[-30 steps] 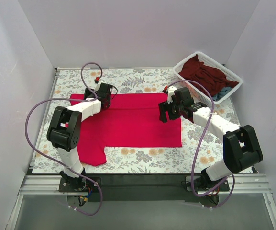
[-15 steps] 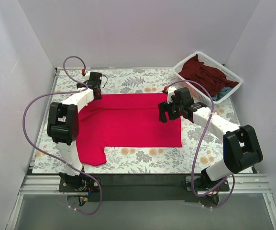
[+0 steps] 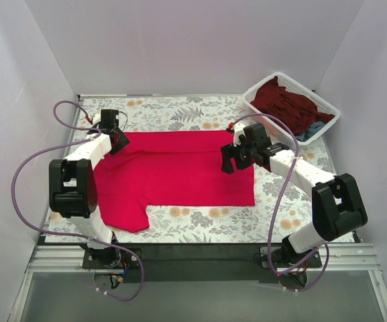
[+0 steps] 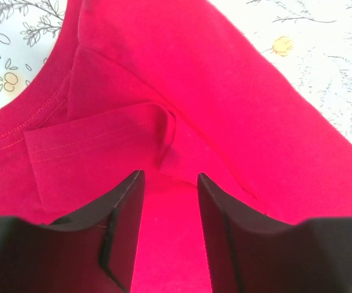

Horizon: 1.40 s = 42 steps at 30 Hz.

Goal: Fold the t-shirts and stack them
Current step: Fold the tshirt

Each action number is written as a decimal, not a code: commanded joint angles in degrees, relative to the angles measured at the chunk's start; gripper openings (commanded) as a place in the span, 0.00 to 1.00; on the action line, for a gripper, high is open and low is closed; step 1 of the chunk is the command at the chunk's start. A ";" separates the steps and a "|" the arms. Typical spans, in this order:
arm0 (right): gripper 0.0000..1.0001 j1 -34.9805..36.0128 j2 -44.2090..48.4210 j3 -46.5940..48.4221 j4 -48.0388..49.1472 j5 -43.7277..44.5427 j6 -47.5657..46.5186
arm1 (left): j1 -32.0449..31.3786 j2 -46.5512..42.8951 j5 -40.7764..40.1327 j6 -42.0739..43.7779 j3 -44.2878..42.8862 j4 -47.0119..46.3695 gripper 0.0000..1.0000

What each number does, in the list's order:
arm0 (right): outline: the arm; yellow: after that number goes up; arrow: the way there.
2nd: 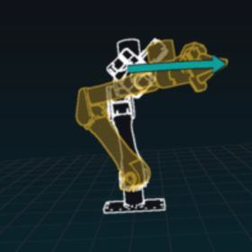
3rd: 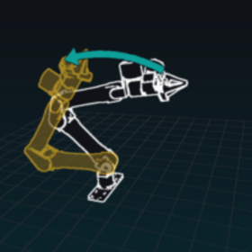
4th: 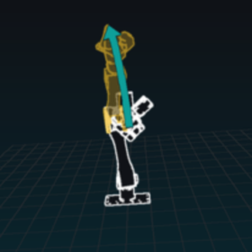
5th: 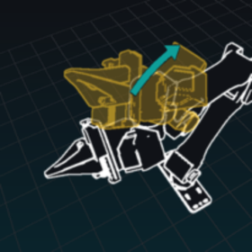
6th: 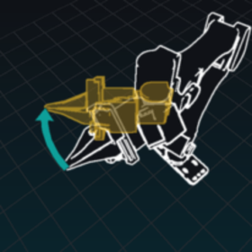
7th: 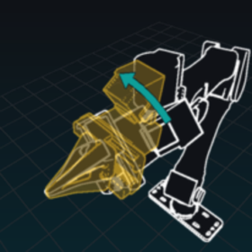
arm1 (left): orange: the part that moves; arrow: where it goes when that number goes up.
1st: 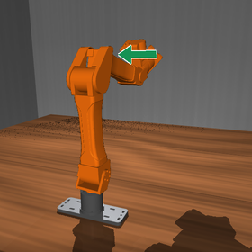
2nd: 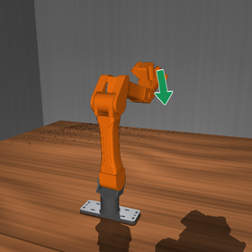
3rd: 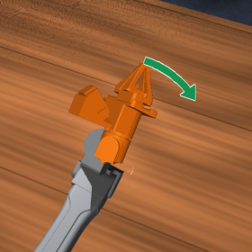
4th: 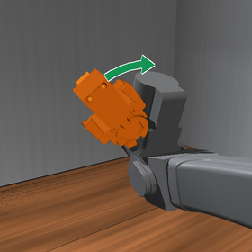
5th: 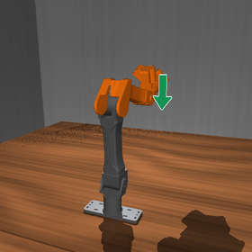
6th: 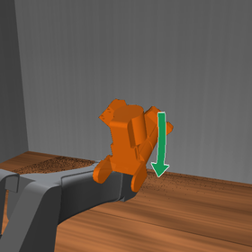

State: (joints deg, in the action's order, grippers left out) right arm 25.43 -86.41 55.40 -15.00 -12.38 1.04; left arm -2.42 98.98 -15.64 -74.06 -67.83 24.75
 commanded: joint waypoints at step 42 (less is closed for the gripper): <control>0.83 0.06 -2.27 2.79 -1.78 -2.91 -2.71 | 4.17 2.98 10.98 -3.46 4.99 -7.36 0.08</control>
State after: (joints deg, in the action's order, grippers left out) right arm 25.41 -88.62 55.72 -16.62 -14.35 -0.73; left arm 1.54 104.57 -4.64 -77.65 -63.79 17.26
